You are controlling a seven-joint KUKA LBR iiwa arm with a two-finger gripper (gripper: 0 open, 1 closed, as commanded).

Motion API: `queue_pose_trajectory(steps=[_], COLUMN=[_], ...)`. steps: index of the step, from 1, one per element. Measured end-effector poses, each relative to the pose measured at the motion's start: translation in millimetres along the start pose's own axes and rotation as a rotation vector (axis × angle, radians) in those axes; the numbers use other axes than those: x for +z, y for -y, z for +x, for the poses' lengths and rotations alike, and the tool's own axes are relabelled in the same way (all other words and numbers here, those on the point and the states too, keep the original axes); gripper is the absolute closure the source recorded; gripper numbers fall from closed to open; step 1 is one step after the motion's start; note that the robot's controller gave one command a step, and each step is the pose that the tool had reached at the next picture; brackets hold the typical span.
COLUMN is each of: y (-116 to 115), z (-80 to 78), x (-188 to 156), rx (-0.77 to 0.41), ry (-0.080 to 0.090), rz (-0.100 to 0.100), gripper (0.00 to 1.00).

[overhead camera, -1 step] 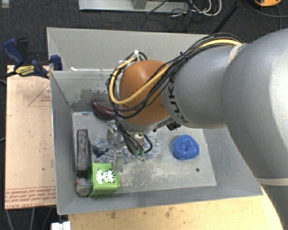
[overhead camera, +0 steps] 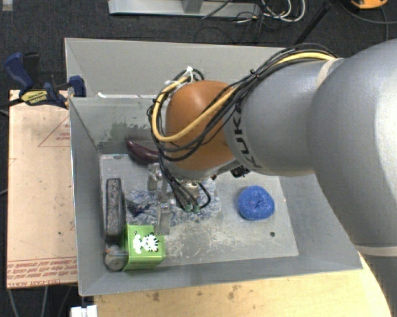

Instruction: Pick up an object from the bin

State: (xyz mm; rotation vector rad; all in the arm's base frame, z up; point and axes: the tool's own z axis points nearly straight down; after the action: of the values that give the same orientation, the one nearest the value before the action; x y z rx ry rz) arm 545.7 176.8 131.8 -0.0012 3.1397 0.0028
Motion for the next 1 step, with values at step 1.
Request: queue_pose_trajectory(steps=[1], y=[6.8], z=[-7.0], x=[58.7], rx=[-0.150], ry=[-0.001], rz=[0.000], gripper=[1.00])
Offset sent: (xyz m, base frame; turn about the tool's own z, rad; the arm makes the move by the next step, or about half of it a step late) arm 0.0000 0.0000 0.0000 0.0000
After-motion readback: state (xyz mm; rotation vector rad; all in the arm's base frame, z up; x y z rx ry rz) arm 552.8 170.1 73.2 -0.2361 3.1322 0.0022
